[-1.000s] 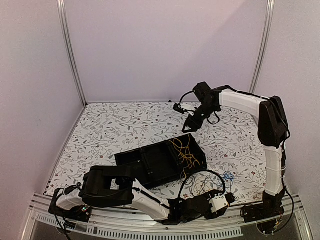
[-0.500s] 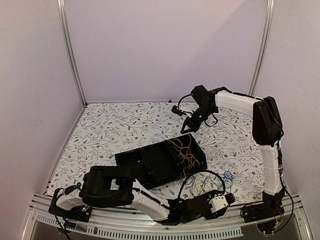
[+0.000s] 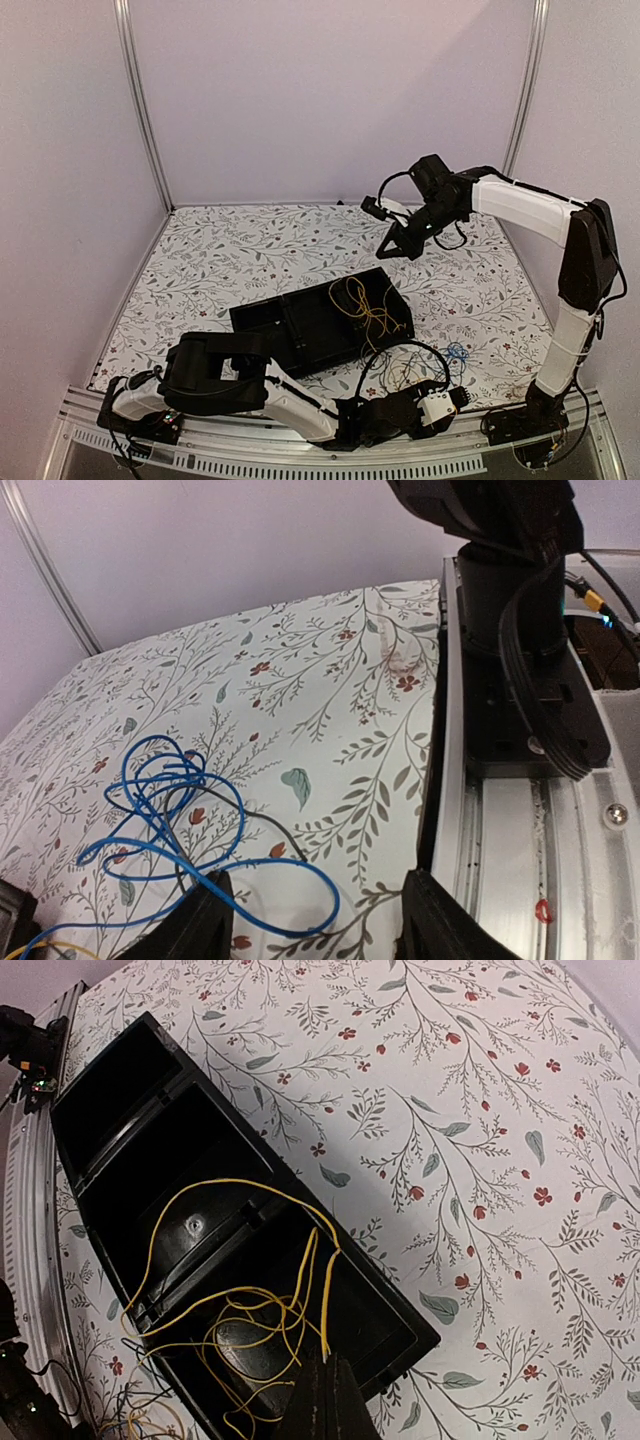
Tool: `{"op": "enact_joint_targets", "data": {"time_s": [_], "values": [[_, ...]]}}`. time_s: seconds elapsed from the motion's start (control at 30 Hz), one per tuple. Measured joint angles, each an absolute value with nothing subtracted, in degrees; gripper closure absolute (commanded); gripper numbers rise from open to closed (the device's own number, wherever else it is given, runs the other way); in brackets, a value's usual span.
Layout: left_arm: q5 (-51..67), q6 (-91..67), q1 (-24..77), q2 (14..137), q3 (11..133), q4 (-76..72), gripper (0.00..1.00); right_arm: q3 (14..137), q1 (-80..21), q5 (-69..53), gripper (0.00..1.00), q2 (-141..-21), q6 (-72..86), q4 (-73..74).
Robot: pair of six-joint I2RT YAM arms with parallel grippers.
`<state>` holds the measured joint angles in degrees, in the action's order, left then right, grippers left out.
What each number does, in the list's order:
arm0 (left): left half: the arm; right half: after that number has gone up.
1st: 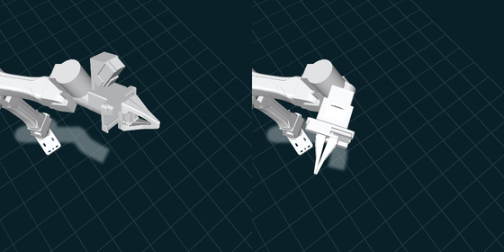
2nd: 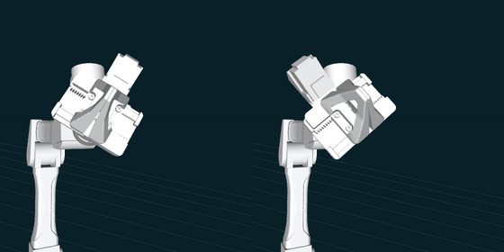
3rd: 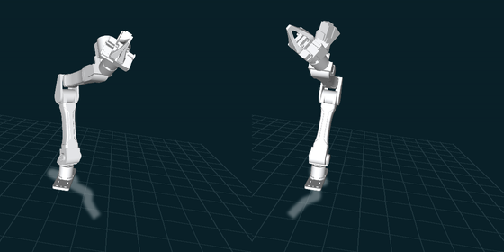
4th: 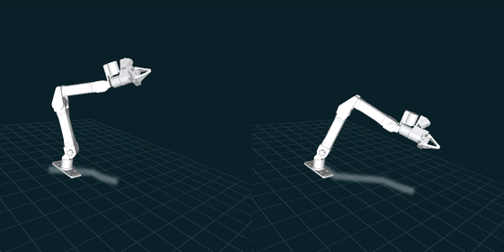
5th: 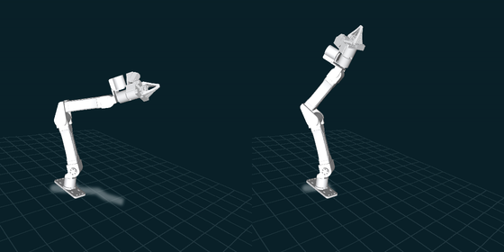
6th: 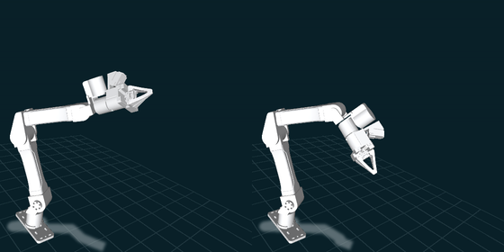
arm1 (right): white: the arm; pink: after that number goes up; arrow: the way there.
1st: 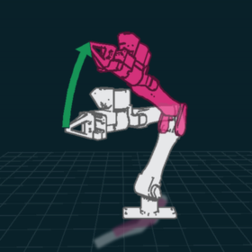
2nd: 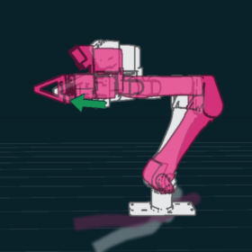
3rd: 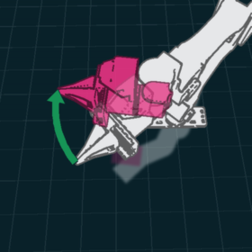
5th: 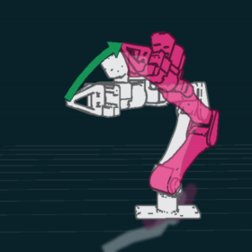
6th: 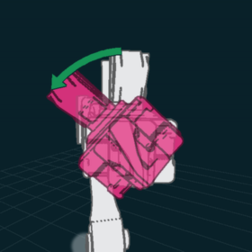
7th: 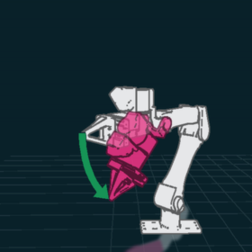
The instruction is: Untangle the cables
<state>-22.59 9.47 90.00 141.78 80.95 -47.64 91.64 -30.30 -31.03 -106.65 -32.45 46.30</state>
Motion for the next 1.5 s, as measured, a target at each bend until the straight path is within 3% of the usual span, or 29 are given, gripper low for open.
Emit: {"op": "enact_joint_targets", "data": {"time_s": [0.63, 0.97, 1.1, 1.2, 1.33, 1.5], "values": [[-22.6, 9.7, 90.1, 141.8, 81.1, -47.5, 0.41, 80.3, -28.9, -26.6, 1.0, -101.5, -34.5, 43.4], [-22.6, 9.8, 90.4, 141.8, 81.4, -46.9, 0.41, 81.0, -37.7, -21.1, 1.0, -104.0, -34.3, 40.6], [-22.9, 9.9, 90.4, 141.8, 81.4, -46.9, 0.41, 82.7, -39.3, -20.0, 0.76, -108.2, -34.2, 40.7], [-23.3, 10.0, 90.5, 141.8, 81.3, -47.1, 0.41, 82.7, -38.8, -19.0, 0.65, -108.3, -34.2, 41.5], [-23.6, 9.9, 90.6, 141.6, 80.5, -47.9, 0.43, 82.6, -35.9, -19.2, 0.59, -104.4, -34.0, 42.9], [-21.1, 6.6, 90.0, 140.7, 80.4, -44.6, 0.49, 80.6, -27.0, -22.3, 0.56, -90.8, -33.0, 43.5]]}}
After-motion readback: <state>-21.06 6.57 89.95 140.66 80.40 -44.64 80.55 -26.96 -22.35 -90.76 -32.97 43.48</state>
